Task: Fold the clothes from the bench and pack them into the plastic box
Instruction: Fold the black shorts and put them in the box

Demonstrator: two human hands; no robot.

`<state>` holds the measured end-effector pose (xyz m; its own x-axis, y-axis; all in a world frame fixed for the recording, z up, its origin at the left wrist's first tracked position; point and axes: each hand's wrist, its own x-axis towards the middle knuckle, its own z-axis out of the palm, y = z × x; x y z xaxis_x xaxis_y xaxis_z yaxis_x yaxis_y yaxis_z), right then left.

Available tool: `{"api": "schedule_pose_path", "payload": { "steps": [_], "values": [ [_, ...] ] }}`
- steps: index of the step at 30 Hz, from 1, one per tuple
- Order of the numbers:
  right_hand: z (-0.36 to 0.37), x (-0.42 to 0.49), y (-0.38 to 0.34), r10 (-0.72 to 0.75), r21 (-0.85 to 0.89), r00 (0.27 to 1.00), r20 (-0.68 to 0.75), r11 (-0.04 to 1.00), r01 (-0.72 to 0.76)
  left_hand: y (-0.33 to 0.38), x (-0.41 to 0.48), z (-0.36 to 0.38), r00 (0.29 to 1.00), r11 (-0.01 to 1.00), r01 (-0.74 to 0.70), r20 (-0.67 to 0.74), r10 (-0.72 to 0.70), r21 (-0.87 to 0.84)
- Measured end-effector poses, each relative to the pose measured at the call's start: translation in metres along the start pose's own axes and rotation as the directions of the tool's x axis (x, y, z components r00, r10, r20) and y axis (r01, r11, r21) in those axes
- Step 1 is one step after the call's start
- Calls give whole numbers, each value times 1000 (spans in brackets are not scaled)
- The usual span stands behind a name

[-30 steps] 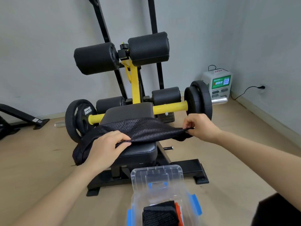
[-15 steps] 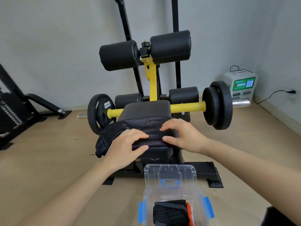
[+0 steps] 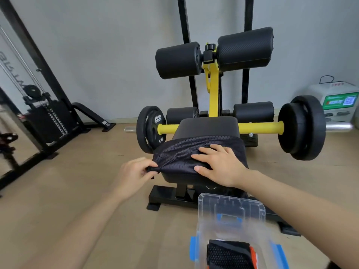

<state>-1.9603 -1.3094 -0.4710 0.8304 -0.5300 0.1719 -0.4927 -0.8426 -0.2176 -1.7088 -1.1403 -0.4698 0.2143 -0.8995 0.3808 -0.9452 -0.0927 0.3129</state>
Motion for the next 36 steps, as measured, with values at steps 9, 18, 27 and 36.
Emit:
{"api": "schedule_pose_path", "payload": {
  "steps": [9,18,27,36],
  "values": [
    [2,2,0,12,-10,1000,15,1000,-12,-39,-11,-24,933,944,319,-206,-296,87],
    [0,2,-1,23,13,1000,11,1000,-23,4,-11,-10,915,849,404,126,-384,-341],
    [0,3,-1,16,16,1000,0,1000,-16,21,3,13,663,318,710,445,-602,-628],
    [0,2,0,-5,25,1000,-15,1000,6,30,5,11,791,453,384,33,-611,-805]
  ]
}}
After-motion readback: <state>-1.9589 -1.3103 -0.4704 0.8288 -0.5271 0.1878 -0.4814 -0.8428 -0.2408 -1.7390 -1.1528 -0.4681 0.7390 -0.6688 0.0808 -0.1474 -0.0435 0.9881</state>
